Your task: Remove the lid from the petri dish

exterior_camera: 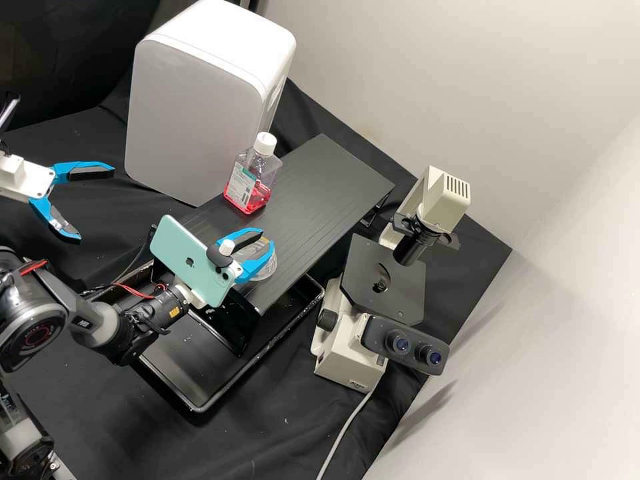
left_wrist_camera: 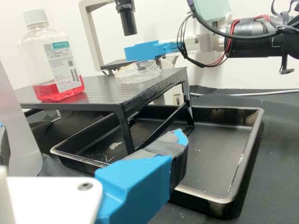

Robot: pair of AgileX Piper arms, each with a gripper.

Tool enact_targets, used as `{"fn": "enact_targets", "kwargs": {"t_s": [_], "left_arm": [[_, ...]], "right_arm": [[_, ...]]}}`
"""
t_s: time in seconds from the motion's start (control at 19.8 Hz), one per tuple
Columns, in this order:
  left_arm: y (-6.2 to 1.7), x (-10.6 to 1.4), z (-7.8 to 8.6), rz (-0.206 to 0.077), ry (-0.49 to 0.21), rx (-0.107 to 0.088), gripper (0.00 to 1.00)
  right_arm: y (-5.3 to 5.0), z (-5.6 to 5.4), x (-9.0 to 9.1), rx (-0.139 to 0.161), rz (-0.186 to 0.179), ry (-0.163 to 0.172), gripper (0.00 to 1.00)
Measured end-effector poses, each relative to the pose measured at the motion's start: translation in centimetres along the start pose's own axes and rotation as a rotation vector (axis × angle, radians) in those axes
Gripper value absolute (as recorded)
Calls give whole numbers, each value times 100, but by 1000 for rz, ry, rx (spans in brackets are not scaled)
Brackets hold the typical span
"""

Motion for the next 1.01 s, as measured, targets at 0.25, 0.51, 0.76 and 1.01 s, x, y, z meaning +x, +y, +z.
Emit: {"fn": "enact_targets", "kwargs": {"t_s": [0.25, 0.51, 0.76, 1.01], "left_arm": [[0, 0, 0, 0, 0, 0, 100], [8, 6, -5, 3, 0, 3, 100], [17, 12, -11, 6, 0, 5, 100], [17, 12, -11, 6, 0, 5, 100]], "right_arm": [[-19, -15, -9, -9, -5, 9, 0], [-35, -30, -16, -22, -8, 18, 100], [-27, -85, -41, -70, 2, 33, 100], [-9, -81, -57, -66, 17, 22, 100]]}}
